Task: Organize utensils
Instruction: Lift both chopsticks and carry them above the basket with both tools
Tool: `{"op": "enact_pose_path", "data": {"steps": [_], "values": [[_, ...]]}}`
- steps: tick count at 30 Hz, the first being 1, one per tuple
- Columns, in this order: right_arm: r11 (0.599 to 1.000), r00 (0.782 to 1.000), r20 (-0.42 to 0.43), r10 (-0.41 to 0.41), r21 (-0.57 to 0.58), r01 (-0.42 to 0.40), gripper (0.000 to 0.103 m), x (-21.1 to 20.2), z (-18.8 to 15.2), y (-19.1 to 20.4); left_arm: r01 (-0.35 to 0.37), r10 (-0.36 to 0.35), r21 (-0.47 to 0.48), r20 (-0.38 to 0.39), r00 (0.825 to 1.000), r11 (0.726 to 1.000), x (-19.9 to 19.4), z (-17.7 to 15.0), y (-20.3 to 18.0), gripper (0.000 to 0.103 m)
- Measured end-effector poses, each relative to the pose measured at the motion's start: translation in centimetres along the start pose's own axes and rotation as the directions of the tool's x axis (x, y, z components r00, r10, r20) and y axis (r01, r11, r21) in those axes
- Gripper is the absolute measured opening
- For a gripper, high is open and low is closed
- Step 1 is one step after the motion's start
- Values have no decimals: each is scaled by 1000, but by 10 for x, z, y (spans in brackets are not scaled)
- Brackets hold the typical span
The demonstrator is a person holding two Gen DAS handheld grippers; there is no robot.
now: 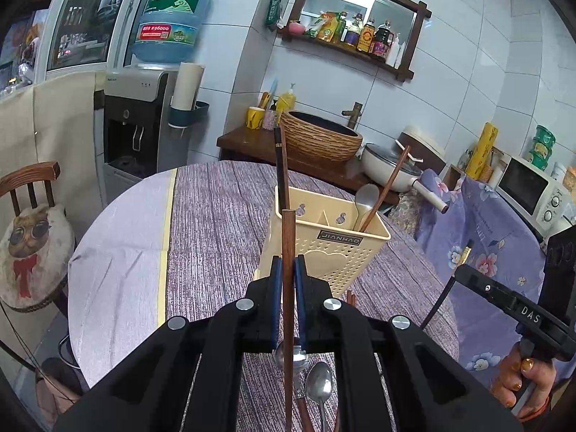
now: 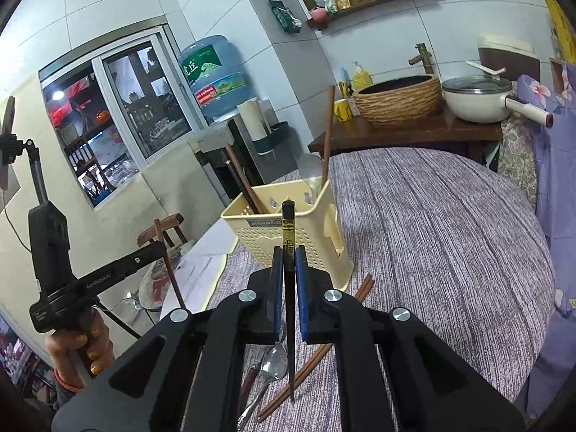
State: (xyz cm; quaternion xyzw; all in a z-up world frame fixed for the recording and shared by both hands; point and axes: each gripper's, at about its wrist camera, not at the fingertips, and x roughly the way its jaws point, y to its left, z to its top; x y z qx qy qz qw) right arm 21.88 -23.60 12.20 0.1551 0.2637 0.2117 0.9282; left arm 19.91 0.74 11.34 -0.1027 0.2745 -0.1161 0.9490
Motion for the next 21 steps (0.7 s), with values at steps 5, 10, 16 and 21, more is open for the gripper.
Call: {"op": "enact_pose_path", "data": {"steps": [5,10,16,21], "values": [[999,1000,10,9,-38,-9,8,-2,11,12,14,-14,1,9,1000,1000,-6,5,1,8],[998,999,16,31,-51,-30,8,-4,25,21,17,-18,18,31,999,1000,-14,18,-1,8],[994,996,74,43,-106,-35,8,-15,60,43,51,-55,57,72,996,997,-27,49,-14,8],[989,986,164,9,-150,16,8,-20,107,64,81,-88,61,119,989,995,-37,93,-27,8]]}}
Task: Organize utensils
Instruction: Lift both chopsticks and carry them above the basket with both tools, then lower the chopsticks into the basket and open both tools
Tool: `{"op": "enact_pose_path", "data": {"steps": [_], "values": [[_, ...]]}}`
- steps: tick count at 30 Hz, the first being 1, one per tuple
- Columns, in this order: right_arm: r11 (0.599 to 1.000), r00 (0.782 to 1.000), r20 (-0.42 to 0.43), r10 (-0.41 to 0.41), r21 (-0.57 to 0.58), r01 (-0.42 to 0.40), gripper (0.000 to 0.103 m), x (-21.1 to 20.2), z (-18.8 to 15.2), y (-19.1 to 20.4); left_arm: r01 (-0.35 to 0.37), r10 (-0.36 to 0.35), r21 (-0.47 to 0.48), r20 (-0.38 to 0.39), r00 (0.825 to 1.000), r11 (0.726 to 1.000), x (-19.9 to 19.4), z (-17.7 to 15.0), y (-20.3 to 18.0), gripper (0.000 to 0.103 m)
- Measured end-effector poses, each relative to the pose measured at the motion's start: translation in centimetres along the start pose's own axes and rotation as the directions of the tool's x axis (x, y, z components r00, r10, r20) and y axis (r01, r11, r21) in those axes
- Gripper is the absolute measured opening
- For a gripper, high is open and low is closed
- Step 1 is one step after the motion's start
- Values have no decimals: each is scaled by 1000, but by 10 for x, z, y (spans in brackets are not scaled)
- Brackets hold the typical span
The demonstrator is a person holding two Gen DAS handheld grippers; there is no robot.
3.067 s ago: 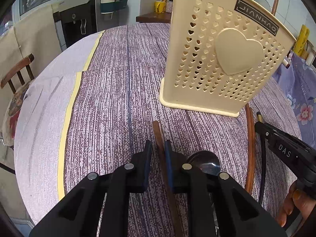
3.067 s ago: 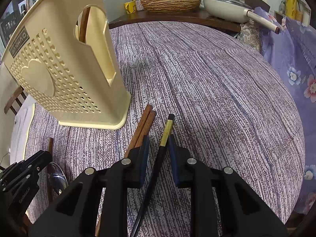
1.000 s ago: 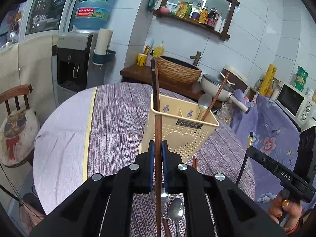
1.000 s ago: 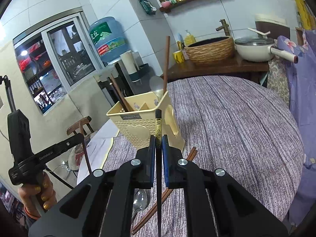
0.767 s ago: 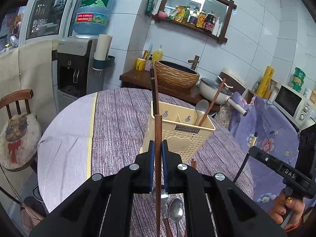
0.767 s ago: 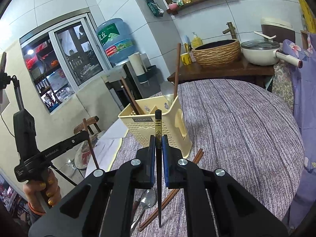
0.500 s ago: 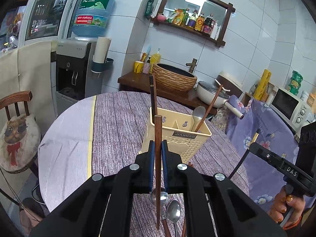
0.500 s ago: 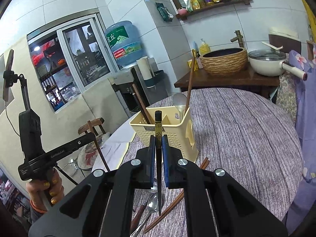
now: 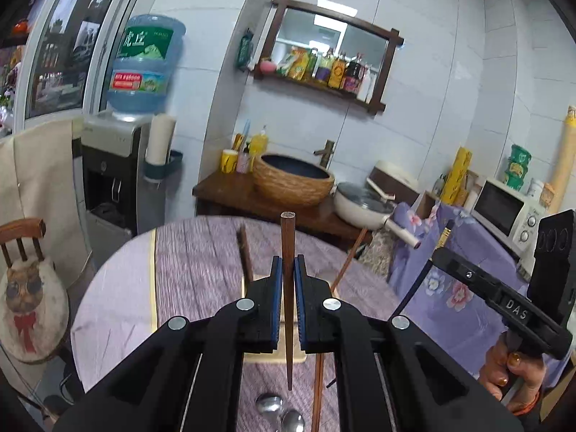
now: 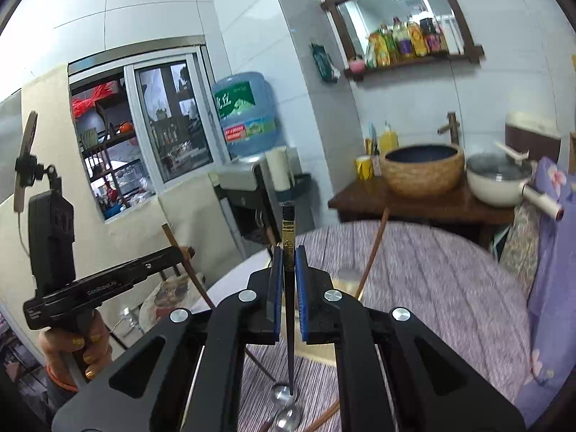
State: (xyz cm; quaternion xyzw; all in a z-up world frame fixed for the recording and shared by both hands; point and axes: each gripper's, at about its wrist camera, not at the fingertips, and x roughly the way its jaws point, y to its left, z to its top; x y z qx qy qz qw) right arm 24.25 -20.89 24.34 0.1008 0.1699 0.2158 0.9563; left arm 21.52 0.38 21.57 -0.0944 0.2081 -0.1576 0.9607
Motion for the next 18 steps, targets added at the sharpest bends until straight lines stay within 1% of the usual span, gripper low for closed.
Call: {"op": "enact_pose_path", "data": {"steps": [4,7,8,11,18], "values": [[998,995,82,-54,-18,56,8,8,36,6,-23,24,-19,69,997,1000,2,43,-6,8],[997,991,110,-77,-19,80,8,18,52,6,-54,58,-35,100,993,998,12,64,-8,8],[994,988,118,-102,-30,107,8,24,55,8,-72,76,-36,104,992,997,18,68,-9,8],[989,983,123,-138,-44,144,8,41,53,6,-109,111,-28,102,989,994,33,67,-9,8],[985,985,24,-171,-12,171,8,86,12,-16,-144,145,-44,11,989,989,74,32,4,8]]}}
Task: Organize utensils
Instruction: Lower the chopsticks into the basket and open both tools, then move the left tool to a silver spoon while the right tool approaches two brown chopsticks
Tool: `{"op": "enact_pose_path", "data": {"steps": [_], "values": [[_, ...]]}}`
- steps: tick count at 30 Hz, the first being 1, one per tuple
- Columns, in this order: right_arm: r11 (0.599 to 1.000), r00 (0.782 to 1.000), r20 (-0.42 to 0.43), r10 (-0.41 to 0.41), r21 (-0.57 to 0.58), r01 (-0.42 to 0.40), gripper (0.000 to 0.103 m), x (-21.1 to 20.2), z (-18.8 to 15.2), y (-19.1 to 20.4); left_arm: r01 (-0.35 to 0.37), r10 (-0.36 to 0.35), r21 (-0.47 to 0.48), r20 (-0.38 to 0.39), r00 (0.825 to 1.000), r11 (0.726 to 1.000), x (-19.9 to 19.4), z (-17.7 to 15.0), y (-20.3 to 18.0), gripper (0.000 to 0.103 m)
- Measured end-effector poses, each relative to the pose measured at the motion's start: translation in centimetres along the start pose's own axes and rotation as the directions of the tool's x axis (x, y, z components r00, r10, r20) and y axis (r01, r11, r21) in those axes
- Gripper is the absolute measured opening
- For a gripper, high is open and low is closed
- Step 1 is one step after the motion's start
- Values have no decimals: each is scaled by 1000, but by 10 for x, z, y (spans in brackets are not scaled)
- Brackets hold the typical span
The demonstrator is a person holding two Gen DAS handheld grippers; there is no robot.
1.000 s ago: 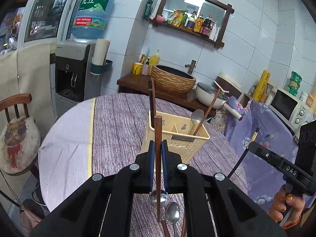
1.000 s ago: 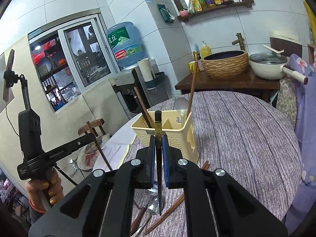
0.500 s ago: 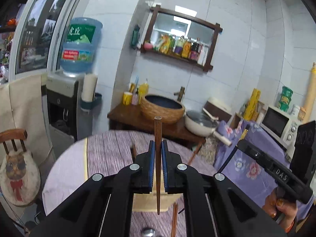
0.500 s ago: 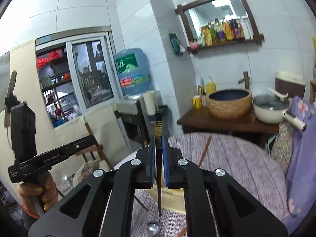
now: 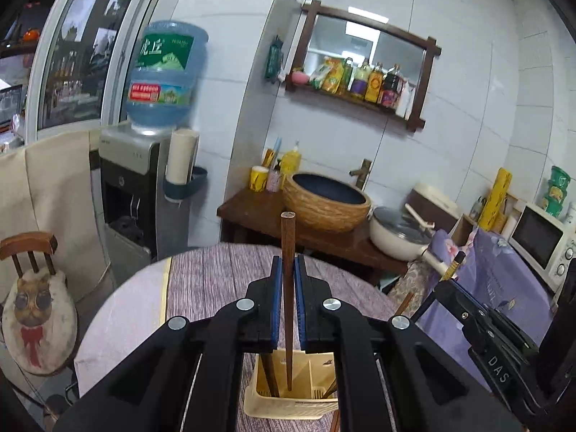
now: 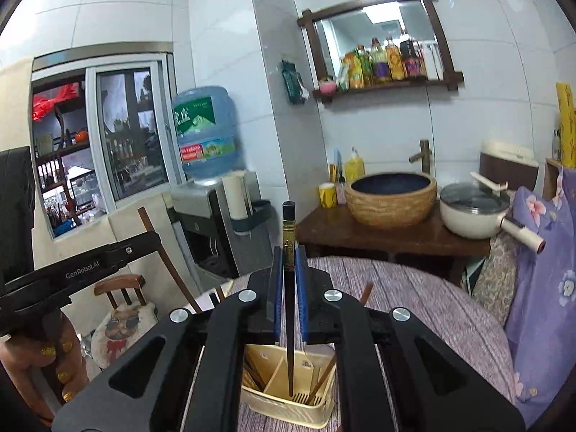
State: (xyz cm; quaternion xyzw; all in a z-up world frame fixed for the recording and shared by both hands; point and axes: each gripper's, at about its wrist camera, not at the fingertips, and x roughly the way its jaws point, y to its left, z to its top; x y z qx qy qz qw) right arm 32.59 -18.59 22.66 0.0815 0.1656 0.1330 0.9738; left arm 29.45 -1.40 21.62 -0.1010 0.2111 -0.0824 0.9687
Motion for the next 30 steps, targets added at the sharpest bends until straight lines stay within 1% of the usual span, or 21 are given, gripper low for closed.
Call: {"op": "enact_pose_path", "data": {"steps": [6,11,13,15,20,21,22,23,24,25,26,28,29,30], "values": [[1000,998,-59,-6,28,8,8,22,-32,-9,-23,24,17,-74,997,1000,26,-34,2,8],[999,996,-91,-10,33,13,8,32,-49,-12,-34,35,13,-125,991,999,42,-52,6,8],[999,995,-102,-12,40,16,8,36,-54,-15,-43,45,19,-128,991,999,45,-59,7,8],[999,995,-94,-19,36,22,8,36,-57,-17,-59,62,33,-109,992,998,44,-62,6,8],[1000,998,-67,-15,11,15,9,30,-59,-16,-51,55,40,-106,993,998,39,-65,6,9],[1000,998,-57,-15,4,15,10,28,-60,-15,-54,59,49,-100,993,997,37,-67,4,12],[1000,999,-45,-17,-3,17,16,25,-60,-14,-55,61,59,-92,994,997,34,-68,3,15],[1000,999,-34,-23,-12,22,23,21,-61,-14,-55,60,63,-84,995,997,32,-70,2,29],[1000,999,-22,-27,-14,27,41,16,-61,-13,-51,55,63,-72,996,997,26,-72,3,47],[999,1000,-6,-30,-14,30,50,12,-62,-13,-49,53,60,-62,997,997,23,-74,3,54],[999,999,10,-37,-18,37,50,6,-64,-13,-49,51,56,-44,998,997,17,-76,4,60],[999,999,20,-48,-25,48,50,-3,-66,-11,-58,59,62,-24,998,996,8,-81,6,65],[998,999,24,-49,-26,50,50,-9,-70,-11,-64,65,67,-15,998,996,4,-85,7,73],[999,999,25,-46,-26,46,53,-14,-72,-10,-72,72,69,-6,997,995,1,-88,8,82]]}}
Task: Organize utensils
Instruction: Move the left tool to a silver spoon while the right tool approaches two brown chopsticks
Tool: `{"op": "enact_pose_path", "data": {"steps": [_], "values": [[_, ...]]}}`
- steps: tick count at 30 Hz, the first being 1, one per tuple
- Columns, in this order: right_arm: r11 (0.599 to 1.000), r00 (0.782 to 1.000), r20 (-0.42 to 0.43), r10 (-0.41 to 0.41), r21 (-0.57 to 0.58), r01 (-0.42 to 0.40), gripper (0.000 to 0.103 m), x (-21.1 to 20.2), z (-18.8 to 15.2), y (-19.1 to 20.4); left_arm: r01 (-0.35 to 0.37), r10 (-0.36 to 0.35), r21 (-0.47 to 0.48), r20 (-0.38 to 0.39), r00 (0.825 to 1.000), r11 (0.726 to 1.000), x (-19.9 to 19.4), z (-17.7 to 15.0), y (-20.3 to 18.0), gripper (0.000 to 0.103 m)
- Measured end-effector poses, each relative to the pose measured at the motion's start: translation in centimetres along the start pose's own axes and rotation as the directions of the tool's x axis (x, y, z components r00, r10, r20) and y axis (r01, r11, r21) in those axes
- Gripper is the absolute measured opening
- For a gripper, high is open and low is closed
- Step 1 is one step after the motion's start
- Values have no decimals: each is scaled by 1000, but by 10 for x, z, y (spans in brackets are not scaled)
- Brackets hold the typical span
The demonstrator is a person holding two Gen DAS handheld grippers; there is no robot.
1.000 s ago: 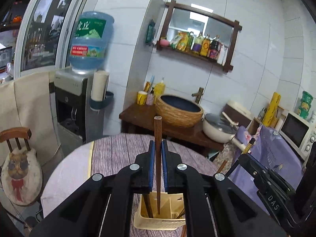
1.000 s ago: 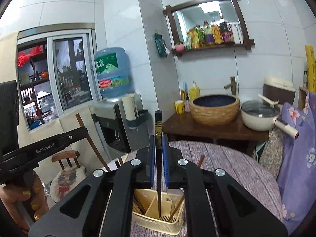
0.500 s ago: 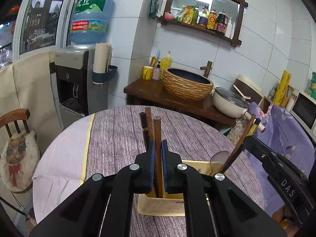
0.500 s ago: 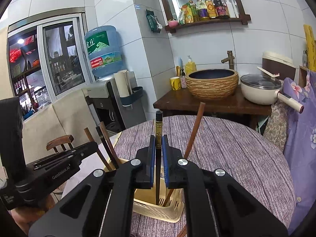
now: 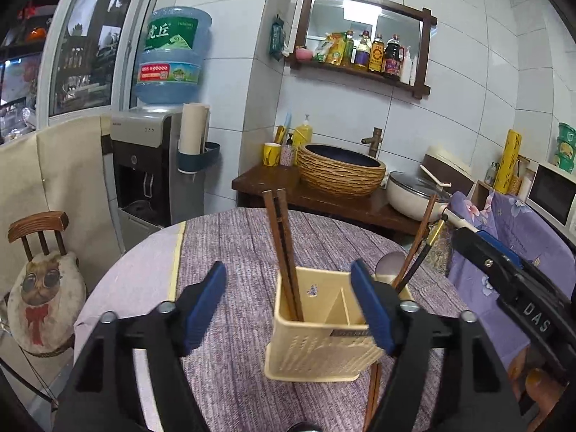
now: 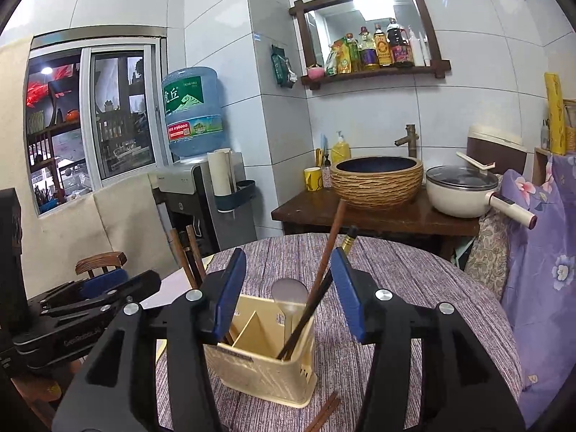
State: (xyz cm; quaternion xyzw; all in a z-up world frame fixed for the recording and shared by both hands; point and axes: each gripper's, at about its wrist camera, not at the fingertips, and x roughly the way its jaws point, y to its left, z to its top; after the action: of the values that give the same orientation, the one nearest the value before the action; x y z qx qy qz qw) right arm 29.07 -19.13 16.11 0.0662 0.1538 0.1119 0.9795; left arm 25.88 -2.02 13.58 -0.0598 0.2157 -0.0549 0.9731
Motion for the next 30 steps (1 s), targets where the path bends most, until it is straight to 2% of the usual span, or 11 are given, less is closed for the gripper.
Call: {"op": "enact_pose_path", "data": {"steps": [1,3,5,7,11,15,19,21,23,26,30], "values": [[1000,1000,-1,3,-3,-3,61,-5,-3,1,-10,10,-2,10,1000,1000,-4,-5,2,85],[1000,1000,2,-3,-15,3,65,-17,-12,2,-17,17,-8,16,1000,1000,-11,-14,7,91],[999,1000,-8,-26,-37,26,65,-26,-24,3,-16,16,-13,-8,1000,1000,-13,-24,12,93],[998,998,-32,-48,-48,47,75,-32,-36,1,-20,19,-21,-30,999,1000,-15,-33,17,93],[990,986,-119,-117,-92,107,78,-30,-67,-3,-54,52,-22,-75,996,998,-16,-58,25,94],[984,953,-248,-174,-92,155,82,-16,-101,-13,-90,86,-29,-133,987,996,-16,-85,36,94],[978,897,-389,-209,-60,202,82,2,-136,-28,-134,127,-27,-176,976,991,-19,-110,48,94],[977,877,-433,-207,-48,207,82,10,-148,-32,-146,138,-27,-193,971,989,-21,-121,52,94],[979,859,-473,-197,-44,200,82,19,-160,-31,-150,141,-29,-214,967,988,-21,-130,56,94],[979,843,-499,-202,-68,195,82,29,-168,-19,-149,138,-30,-236,962,988,-19,-138,59,94],[972,814,-531,-234,-126,198,82,46,-178,-2,-139,128,-33,-233,964,990,-22,-140,59,94]]}}
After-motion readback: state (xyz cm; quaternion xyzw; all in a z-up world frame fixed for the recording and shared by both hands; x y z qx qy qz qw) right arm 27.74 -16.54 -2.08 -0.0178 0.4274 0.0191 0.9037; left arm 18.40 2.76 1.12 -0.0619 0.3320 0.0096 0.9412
